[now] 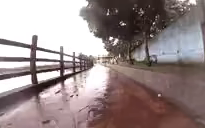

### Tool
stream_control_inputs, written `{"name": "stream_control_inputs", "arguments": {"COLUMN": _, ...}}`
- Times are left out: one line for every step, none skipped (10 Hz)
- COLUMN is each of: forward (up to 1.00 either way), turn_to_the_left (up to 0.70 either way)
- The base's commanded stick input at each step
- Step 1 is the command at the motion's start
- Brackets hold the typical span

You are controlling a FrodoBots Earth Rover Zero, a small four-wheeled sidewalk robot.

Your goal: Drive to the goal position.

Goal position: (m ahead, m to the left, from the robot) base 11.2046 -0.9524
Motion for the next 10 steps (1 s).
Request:
{"name": "stream_control_inputs", "arguments": {"forward": 1.00, "turn_to_the_left": -0.01}}
{"name": "stream_control_inputs", "arguments": {"forward": 1.00, "turn_to_the_left": -0.01}}
{"name": "stream_control_inputs", "arguments": {"forward": 1.00, "turn_to_the_left": -0.01}}
{"name": "stream_control_inputs", "arguments": {"forward": 1.00, "turn_to_the_left": -0.01}}
{"name": "stream_control_inputs", "arguments": {"forward": 1.00, "turn_to_the_left": -0.01}}
{"name": "stream_control_inputs", "arguments": {"forward": 1.00, "turn_to_the_left": -0.01}}
{"name": "stream_control_inputs", "arguments": {"forward": 1.00, "turn_to_the_left": -0.01}}
{"name": "stream_control_inputs", "arguments": {"forward": 1.00, "turn_to_the_left": -0.01}}
{"name": "stream_control_inputs", "arguments": {"forward": 1.00, "turn_to_the_left": -0.01}}
{"name": "stream_control_inputs", "arguments": {"forward": 1.00, "turn_to_the_left": -0.01}}
